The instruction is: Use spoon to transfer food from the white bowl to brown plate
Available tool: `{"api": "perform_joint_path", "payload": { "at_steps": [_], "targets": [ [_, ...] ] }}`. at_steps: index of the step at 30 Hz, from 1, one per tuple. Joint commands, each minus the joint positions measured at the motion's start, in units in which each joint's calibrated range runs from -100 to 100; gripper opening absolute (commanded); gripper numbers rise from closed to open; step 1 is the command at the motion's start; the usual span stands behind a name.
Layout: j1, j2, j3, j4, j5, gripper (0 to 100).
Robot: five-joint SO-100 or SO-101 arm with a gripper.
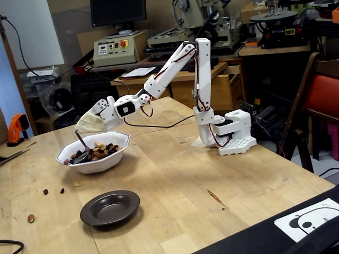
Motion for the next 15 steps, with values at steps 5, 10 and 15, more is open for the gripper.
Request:
{"api": "perform_joint_path", "payload": {
  "at_steps": [5,10,15],
  "targets": [
    [0.7,-2.5,-2.6,-1.4,-0.1,2],
    [0.7,-6.1,-2.2,-1.4,-0.1,2],
    [0.6,-9.5,-1.9,-1.4,-0.1,2]
  ]
}}
